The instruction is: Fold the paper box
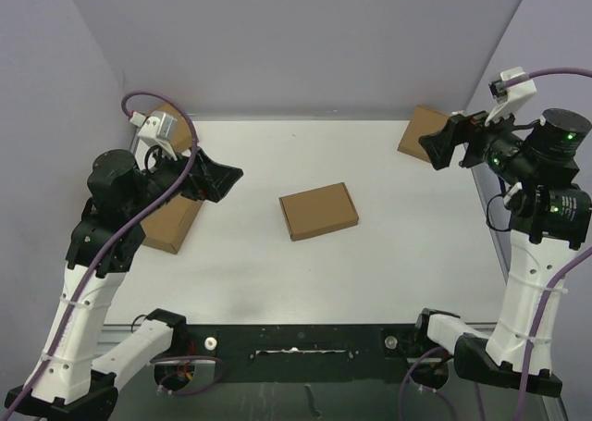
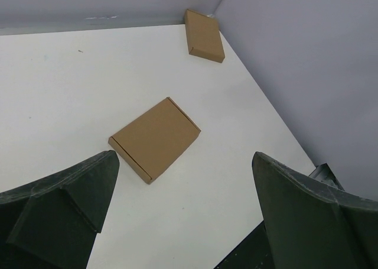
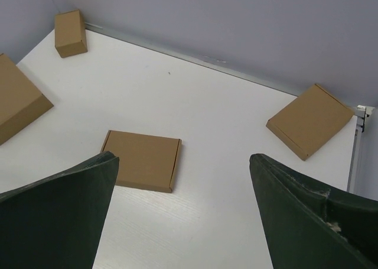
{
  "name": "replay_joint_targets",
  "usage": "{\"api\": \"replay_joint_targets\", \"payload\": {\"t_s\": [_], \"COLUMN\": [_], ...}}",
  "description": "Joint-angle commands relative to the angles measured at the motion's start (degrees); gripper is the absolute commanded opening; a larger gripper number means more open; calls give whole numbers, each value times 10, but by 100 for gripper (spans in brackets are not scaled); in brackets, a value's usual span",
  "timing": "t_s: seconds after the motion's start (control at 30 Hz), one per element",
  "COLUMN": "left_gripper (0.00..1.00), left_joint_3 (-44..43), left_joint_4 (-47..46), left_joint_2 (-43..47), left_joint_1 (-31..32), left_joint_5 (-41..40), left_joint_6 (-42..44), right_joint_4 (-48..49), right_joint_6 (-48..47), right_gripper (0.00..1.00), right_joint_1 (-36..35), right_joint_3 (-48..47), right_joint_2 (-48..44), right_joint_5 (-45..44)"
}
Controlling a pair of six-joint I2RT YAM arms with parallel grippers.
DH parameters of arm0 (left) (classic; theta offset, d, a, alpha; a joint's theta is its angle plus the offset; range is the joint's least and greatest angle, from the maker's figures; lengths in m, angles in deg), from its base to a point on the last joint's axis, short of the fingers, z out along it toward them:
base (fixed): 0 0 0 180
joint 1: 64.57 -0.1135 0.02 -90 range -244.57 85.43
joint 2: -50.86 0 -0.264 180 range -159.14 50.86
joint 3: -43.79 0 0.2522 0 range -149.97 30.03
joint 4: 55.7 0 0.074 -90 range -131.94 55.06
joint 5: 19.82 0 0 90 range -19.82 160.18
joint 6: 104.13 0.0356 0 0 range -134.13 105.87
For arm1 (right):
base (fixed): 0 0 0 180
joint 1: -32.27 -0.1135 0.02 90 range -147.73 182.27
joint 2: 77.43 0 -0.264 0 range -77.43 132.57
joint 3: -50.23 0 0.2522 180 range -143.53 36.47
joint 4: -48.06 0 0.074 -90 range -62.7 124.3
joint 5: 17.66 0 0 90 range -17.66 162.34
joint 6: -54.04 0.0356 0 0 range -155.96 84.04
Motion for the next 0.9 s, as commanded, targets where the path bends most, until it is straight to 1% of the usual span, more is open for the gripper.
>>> {"api": "replay_joint_targets", "payload": {"t_s": [0.0, 0.53, 0.87], "left_gripper": [98, 98, 98], "left_joint_3": [-29, -17, -16], "left_joint_4": [-5, -21, -25], "left_joint_2": [-6, -22, -28], "left_joint_1": [-4, -4, -4], "left_joint_5": [3, 18, 22], "left_joint_6": [1, -6, -5], "right_joint_4": [-1, 2, 4], "right_joint_6": [16, 23, 26], "right_gripper": [98, 98, 98], "right_joint_1": [11, 49, 64], "right_joint_3": [-25, -22, -23], "right_joint_2": [7, 12, 11], "right_joint_5": [19, 54, 56]}}
